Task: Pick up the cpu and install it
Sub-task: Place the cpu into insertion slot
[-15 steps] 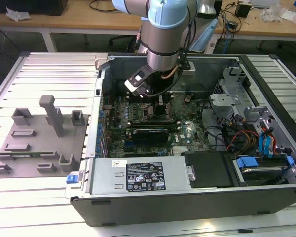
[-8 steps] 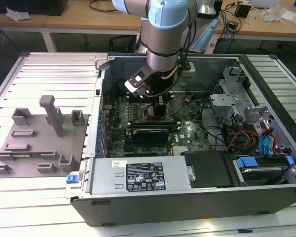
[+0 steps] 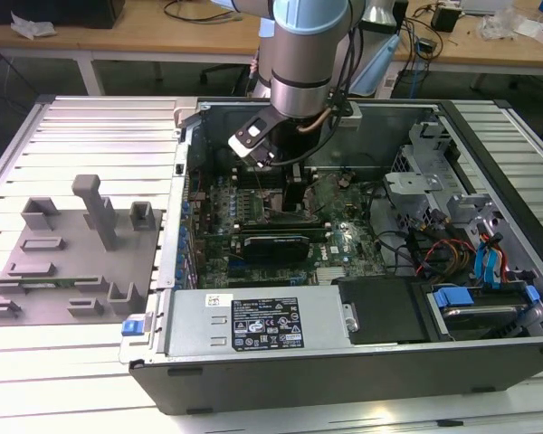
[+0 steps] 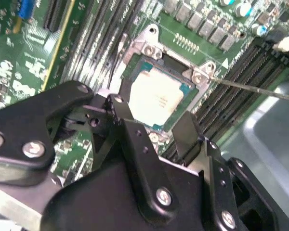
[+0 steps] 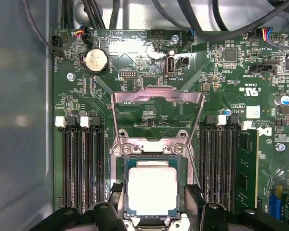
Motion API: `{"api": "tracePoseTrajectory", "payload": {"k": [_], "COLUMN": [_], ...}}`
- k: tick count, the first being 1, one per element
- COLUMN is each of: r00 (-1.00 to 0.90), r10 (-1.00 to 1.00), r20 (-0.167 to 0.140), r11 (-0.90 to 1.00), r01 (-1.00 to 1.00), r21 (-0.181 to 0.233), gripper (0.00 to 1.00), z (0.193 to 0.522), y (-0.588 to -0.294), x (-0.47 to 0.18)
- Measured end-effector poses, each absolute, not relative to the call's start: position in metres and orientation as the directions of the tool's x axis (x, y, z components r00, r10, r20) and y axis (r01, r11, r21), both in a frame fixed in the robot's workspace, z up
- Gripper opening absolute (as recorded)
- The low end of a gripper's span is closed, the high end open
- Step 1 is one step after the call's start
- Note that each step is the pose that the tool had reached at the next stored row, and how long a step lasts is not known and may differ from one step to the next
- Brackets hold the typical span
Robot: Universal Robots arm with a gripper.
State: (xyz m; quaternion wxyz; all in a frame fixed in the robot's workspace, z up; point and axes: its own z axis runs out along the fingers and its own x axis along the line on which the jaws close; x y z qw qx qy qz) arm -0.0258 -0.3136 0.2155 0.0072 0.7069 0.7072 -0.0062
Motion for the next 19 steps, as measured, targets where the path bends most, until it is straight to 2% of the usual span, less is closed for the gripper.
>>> {"api": "tracePoseTrajectory", "payload": {"k": [6,9,10,11,14,19], "r00": [0.0,0.0,0.0,0.0,0.0,-0.004], "r10": [1.0,1.0,1.0,1.0,1.0,1.0], "r20": [-0.019,-0.019,-0.019,-0.019,-0.019,-0.019], "r11": [0.0,0.0,0.0,0.0,0.0,0.004], "r01": [1.0,1.0,1.0,1.0,1.0,1.0], "r21": [0.001,0.001,0.002,0.001,0.002,0.005], "gripper": [0.62,0.41,0.29,0.29,0.11,0.11], "z": [0.2157,0.2157,0.2157,0.2157,0.2157,0.2156], "y": [-0.3136,-0.3136,-0.3136,-0.3136,-0.3136,-0.3137], "x": [-0.0259,-0.026,-0.026,-0.026,-0.0261,-0.0263]}}
